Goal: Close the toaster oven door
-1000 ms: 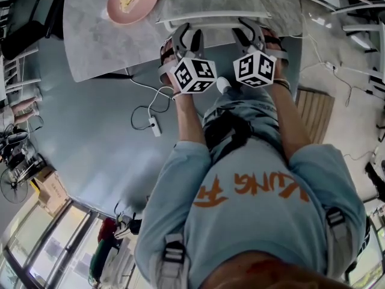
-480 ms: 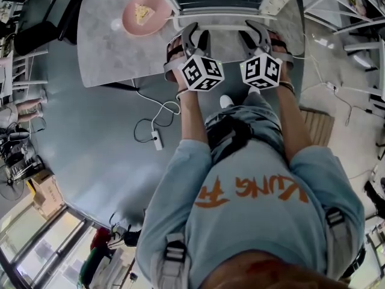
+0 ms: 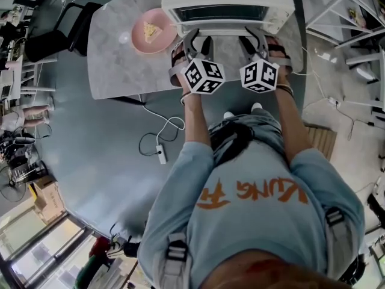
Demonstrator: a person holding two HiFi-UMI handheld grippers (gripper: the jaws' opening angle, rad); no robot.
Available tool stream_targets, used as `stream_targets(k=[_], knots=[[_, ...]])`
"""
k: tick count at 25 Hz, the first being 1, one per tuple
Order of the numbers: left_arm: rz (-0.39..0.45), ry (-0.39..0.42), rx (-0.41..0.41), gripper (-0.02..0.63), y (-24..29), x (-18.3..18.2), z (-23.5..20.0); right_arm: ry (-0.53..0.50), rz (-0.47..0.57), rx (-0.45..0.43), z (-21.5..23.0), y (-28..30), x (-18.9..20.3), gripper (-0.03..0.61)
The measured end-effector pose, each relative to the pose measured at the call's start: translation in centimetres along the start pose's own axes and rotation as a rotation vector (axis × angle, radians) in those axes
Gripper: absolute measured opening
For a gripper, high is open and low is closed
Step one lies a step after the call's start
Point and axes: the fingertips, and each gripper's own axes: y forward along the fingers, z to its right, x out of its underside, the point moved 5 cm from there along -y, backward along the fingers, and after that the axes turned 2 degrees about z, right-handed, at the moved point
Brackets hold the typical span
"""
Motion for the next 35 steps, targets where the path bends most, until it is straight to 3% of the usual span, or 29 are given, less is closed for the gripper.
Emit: stream_targets(k=[7, 11, 24, 30, 33, 35], knots=[[0.02, -0.046, -0.008, 0.167, 1.7, -1.2, -1.9, -0.074, 0.007, 0.049, 2.1, 1.9, -0.1, 0.156], [0.065, -0.062, 0.001, 0.172, 2.7, -1.8, -3.1, -0.085, 0.006, 0.056, 3.3, 3.0, -0.2, 0.156], [0.078, -0.096, 0.002, 0.175, 3.6, -2.0, -3.8, -0.119, 0.016, 0.058, 3.9, 4.0, 0.0, 0.155], [0.088, -0.085, 0.02, 0.175, 3.6, -1.9, -3.7, 0.007, 0.053, 0.006, 3.8, 3.7, -0.1, 0.181], [0.069, -0.088, 0.046, 0.175, 3.3, -1.9, -3.5, 0.133, 0.075, -0.039, 3.7, 3.1, -0.1, 0.212], [0.074, -0.143, 0.053, 0.176, 2.9, -2.1, -3.6, 0.237, 0.109, -0.058, 4.3, 2.6, -0.3, 0.201]])
